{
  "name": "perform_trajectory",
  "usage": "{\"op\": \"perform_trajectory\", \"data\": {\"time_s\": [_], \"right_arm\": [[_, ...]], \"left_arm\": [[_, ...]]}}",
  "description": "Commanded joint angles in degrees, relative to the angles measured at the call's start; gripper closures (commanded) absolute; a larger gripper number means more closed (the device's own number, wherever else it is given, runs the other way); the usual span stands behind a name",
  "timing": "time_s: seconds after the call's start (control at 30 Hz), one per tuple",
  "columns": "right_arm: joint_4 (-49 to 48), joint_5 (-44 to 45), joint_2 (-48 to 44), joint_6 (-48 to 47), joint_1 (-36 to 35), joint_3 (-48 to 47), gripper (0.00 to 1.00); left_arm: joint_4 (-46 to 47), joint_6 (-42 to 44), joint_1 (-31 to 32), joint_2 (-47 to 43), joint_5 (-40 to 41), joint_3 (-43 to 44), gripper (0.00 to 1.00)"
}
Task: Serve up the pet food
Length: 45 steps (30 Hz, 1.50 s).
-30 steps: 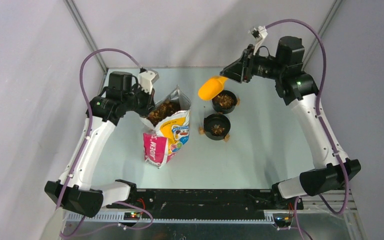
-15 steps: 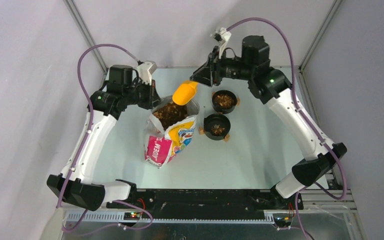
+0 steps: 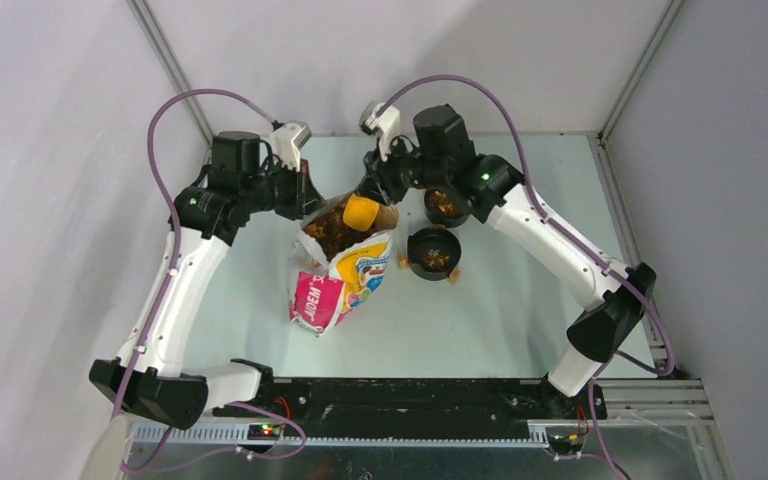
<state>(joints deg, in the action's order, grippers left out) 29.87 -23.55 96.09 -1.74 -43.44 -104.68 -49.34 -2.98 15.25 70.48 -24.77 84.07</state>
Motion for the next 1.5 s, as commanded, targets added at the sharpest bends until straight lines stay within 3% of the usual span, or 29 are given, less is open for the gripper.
{"op": "perform_trajectory", "data": {"time_s": [0.0, 0.1, 0.33, 0.57, 0.73, 0.8, 0.87, 0.93, 1.23, 1.37, 1.47], "right_arm": [[-7.0, 5.1, -1.3, -13.0, -2.5, 5.0, 1.0], [-13.3, 4.7, -3.1, -16.7, -3.3, 10.1, 1.0], [-14.3, 7.6, -1.1, -17.0, -5.8, 13.7, 1.0], [-13.0, 8.6, 1.7, -6.5, -6.4, 16.1, 1.0], [-11.6, 7.4, 1.3, -4.3, -7.3, 19.1, 1.0], [-11.0, 7.0, 0.8, -3.3, -7.4, 20.3, 1.0], [-10.9, 6.8, 0.1, -3.0, -7.4, 21.4, 1.0], [-10.9, 6.6, -0.7, -2.9, -7.4, 22.3, 1.0], [-11.5, 6.5, -2.7, -2.8, -6.9, 23.3, 1.0], [-11.4, 6.2, -4.0, -2.8, -6.5, 24.4, 1.0], [-11.7, 5.9, -4.9, -2.7, -5.9, 25.4, 1.0]], "left_arm": [[4.0, 0.0, 0.3, -2.5, -4.4, 0.4, 1.0], [3.6, 0.3, 0.3, -2.4, -4.5, 0.2, 1.0], [4.8, -0.5, 0.3, -2.5, -3.5, -1.3, 1.0], [4.2, -0.4, 0.3, -2.6, -2.5, -1.1, 1.0], [2.6, 2.2, 0.4, -2.2, -0.5, -0.4, 1.0], [0.5, 5.0, 0.3, -1.9, 2.4, 0.6, 0.87], [-1.7, 8.6, 0.3, -2.0, 5.2, 1.7, 0.54], [-3.8, 12.0, 0.3, -1.8, 8.1, 2.3, 0.45], [-5.4, 15.7, 0.3, 4.0, 12.0, 3.1, 0.43], [-4.6, 15.8, 0.3, 2.1, 5.8, 6.6, 0.43], [-2.6, 15.4, 0.4, -0.3, 5.0, 9.0, 0.38]]}}
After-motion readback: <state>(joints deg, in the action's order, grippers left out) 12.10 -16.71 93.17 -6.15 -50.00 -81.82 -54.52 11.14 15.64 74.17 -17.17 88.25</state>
